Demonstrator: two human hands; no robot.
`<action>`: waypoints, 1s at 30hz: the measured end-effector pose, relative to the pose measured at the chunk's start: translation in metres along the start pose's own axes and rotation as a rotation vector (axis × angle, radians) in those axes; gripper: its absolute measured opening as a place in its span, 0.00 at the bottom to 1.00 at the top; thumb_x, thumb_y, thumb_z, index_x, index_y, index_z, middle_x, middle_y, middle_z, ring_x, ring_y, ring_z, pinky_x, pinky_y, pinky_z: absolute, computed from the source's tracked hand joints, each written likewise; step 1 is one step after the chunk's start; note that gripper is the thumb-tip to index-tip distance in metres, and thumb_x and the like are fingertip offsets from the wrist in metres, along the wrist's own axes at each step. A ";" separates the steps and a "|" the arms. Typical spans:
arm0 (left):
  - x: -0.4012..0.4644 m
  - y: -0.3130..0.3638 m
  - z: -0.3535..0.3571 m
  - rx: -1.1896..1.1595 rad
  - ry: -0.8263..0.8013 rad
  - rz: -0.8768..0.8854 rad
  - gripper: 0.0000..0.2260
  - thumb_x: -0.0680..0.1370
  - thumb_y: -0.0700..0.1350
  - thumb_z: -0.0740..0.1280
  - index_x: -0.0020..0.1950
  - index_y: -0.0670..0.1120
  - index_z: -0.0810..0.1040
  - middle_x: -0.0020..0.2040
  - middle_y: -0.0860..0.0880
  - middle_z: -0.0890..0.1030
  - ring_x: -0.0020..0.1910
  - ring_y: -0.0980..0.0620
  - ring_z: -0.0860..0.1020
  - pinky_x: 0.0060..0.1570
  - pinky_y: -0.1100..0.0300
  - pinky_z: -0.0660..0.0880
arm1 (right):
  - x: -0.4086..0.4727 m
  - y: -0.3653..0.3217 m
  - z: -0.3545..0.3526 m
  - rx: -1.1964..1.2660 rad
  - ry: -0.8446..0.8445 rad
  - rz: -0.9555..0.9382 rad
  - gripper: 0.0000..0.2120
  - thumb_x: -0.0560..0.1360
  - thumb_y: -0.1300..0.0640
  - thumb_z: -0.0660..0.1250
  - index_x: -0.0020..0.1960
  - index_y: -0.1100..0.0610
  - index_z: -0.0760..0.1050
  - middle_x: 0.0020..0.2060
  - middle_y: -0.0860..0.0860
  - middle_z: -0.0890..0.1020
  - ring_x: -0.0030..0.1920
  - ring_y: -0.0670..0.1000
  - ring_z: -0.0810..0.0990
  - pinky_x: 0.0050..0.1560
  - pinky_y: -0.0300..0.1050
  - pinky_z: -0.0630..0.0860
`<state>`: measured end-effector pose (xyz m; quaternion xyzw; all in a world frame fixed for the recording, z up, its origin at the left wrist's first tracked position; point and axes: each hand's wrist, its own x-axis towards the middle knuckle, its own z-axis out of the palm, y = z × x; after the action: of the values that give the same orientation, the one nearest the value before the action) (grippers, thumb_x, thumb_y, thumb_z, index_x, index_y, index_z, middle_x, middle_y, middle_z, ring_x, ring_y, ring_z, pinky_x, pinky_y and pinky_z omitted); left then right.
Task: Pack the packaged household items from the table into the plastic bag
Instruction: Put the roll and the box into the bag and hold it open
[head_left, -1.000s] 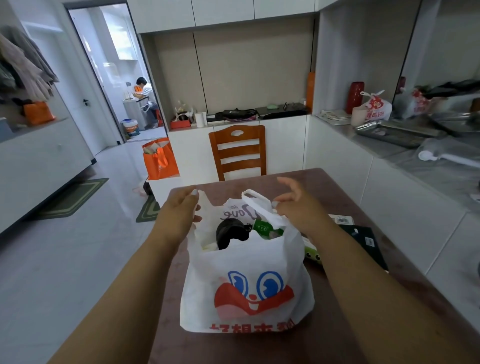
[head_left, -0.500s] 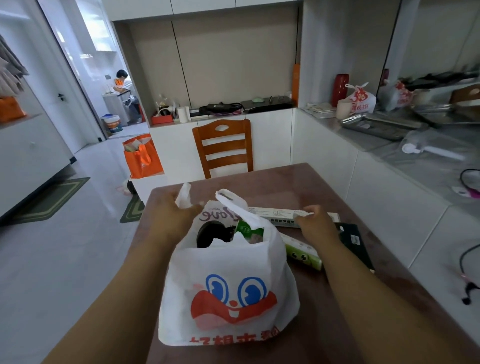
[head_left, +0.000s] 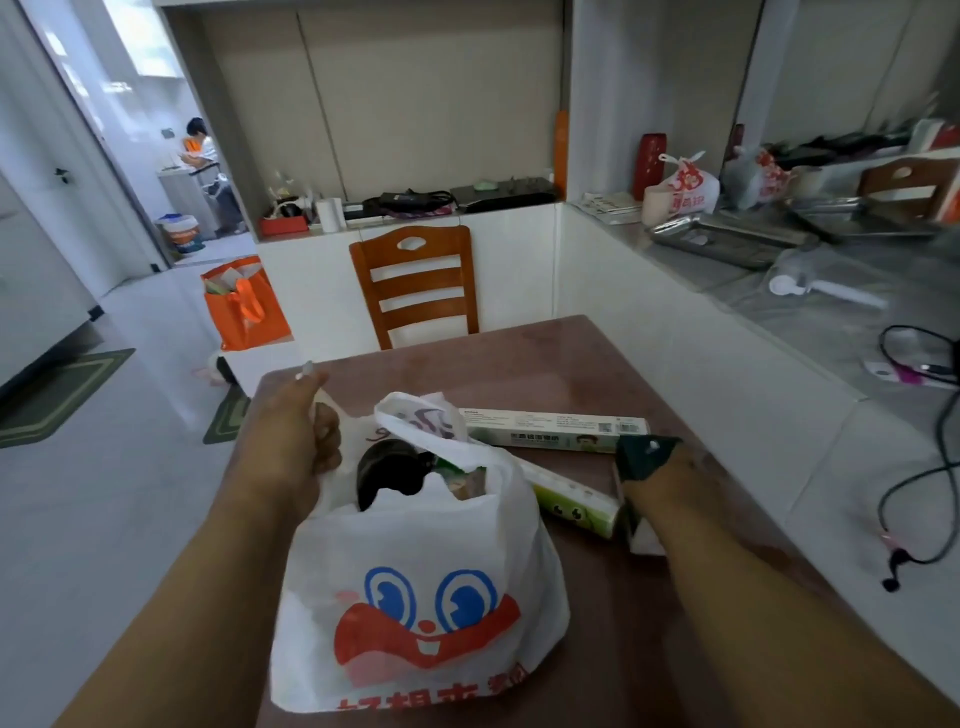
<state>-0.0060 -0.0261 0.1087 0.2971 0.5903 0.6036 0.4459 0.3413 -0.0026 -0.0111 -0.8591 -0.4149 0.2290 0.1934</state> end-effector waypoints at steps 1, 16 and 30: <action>-0.004 0.001 -0.002 -0.015 -0.007 0.001 0.19 0.73 0.62 0.62 0.57 0.52 0.77 0.27 0.51 0.70 0.22 0.56 0.61 0.20 0.65 0.60 | -0.006 -0.010 -0.009 -0.002 0.086 -0.029 0.36 0.66 0.42 0.67 0.70 0.53 0.63 0.56 0.63 0.78 0.53 0.64 0.78 0.55 0.54 0.76; -0.041 0.025 -0.057 -0.154 -0.076 0.005 0.37 0.71 0.74 0.47 0.62 0.52 0.79 0.38 0.50 0.82 0.22 0.55 0.66 0.30 0.66 0.68 | -0.174 -0.167 0.004 0.318 -0.674 -0.690 0.35 0.65 0.52 0.73 0.69 0.47 0.63 0.59 0.50 0.77 0.56 0.56 0.78 0.59 0.55 0.76; -0.019 0.029 -0.048 0.241 -0.114 -0.099 0.13 0.81 0.59 0.51 0.62 0.60 0.67 0.43 0.46 0.87 0.18 0.57 0.60 0.21 0.64 0.62 | -0.106 -0.193 -0.031 0.667 -0.518 -0.349 0.17 0.75 0.69 0.61 0.64 0.69 0.72 0.50 0.65 0.82 0.35 0.51 0.77 0.35 0.45 0.78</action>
<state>-0.0460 -0.0616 0.1341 0.3529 0.6462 0.4879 0.4690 0.1796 0.0198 0.1396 -0.5816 -0.4917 0.5213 0.3850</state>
